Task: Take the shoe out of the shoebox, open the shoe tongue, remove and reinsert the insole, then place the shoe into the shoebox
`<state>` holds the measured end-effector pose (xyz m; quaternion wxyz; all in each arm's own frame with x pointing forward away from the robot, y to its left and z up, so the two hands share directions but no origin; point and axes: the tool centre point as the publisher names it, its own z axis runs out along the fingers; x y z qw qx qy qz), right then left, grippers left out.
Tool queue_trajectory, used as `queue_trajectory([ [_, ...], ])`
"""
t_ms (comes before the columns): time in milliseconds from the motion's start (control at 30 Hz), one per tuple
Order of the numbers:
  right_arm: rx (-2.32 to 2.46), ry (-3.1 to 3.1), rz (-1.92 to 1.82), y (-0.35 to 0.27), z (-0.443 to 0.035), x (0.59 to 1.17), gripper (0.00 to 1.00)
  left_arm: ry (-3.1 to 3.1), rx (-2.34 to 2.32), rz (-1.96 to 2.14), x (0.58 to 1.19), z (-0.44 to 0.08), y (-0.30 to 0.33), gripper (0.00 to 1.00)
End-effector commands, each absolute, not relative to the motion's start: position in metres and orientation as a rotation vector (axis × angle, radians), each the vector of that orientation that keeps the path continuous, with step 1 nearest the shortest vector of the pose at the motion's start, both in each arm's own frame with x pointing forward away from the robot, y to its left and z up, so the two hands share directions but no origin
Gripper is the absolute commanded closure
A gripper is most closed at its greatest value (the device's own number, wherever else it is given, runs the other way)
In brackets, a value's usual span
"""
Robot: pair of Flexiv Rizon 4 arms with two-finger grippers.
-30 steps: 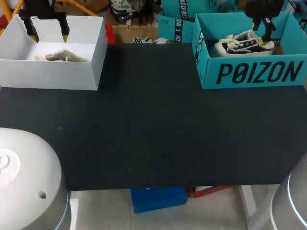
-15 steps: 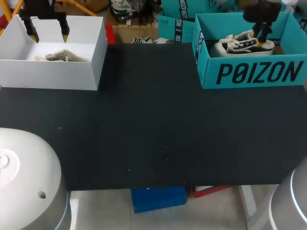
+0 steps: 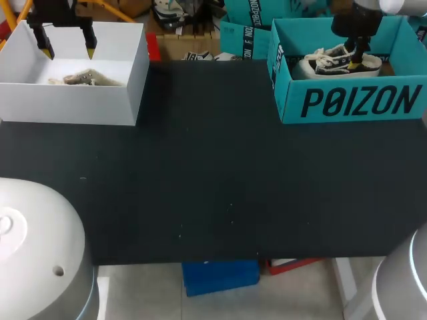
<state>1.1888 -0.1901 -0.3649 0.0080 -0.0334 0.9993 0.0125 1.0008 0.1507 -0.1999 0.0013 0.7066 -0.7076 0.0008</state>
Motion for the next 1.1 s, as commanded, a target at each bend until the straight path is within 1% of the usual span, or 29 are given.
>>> queue_trajectory([
  [33,-0.108,3.158,0.047,-0.191,-0.376,1.200,0.55,-2.221,2.219,-0.001,1.001,-0.200,0.150,0.00],
  [300,-0.124,3.169,0.049,-0.193,-0.385,1.198,0.55,-2.221,2.219,-0.001,1.001,-0.200,0.150,0.00],
  [700,-0.120,3.173,0.004,-0.208,-0.375,1.184,0.56,-2.221,2.219,-0.001,1.001,-0.200,0.150,0.00],
  [1100,-0.123,3.180,0.011,-0.206,-0.396,1.185,0.58,-2.221,2.219,-0.001,1.001,-0.200,0.150,0.00],
])
